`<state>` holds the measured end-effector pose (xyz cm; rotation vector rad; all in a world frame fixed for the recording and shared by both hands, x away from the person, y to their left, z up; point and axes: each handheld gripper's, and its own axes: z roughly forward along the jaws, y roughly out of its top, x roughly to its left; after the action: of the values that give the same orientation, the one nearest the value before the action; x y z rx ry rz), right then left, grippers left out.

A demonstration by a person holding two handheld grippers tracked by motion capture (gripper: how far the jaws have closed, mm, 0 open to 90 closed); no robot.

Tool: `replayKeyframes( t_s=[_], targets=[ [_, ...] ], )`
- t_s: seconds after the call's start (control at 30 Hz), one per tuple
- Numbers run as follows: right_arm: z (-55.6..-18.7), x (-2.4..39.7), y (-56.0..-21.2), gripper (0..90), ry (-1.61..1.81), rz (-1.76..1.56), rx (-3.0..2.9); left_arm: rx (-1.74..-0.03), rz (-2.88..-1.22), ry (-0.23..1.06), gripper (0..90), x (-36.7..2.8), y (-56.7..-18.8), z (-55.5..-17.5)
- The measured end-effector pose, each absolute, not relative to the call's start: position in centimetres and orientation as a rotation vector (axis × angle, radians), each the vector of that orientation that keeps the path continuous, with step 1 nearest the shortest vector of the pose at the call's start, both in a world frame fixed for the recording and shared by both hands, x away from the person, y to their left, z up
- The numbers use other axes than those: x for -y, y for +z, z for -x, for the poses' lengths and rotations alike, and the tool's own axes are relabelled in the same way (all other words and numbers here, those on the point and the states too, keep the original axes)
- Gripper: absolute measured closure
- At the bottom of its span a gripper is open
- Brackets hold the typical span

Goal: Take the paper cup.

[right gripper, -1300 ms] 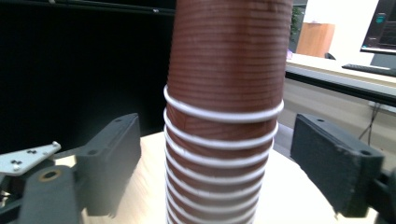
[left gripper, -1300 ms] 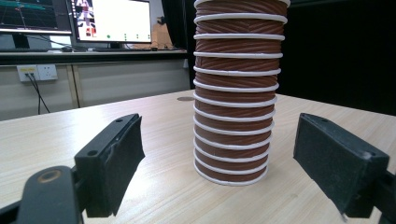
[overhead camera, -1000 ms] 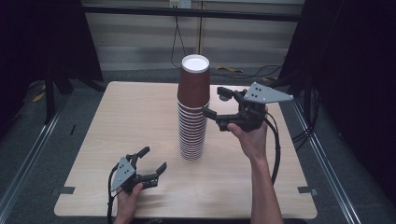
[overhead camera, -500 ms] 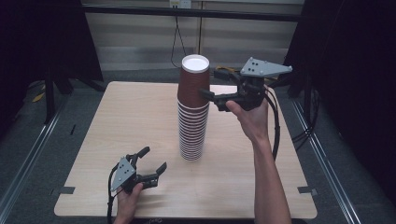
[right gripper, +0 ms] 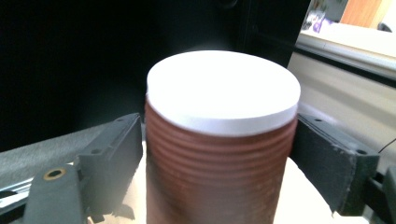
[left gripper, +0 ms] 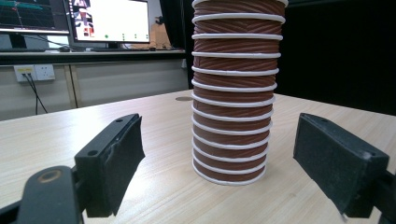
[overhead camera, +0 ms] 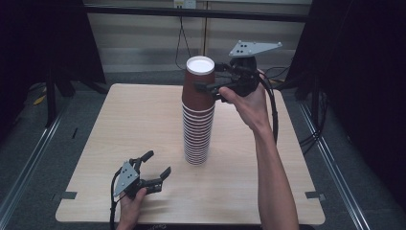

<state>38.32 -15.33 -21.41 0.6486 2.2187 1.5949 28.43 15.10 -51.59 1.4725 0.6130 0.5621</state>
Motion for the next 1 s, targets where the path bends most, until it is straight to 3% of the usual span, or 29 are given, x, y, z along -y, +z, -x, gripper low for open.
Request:
replayKeyframes(
  t_s=[1.0],
  targets=[
    [-38.5, 15.0, -20.5, 22.0, 1.615, -0.632, -2.193, -0.606, -1.475, 0.557, 15.7, -15.1, -51.6, -28.4]
  ],
)
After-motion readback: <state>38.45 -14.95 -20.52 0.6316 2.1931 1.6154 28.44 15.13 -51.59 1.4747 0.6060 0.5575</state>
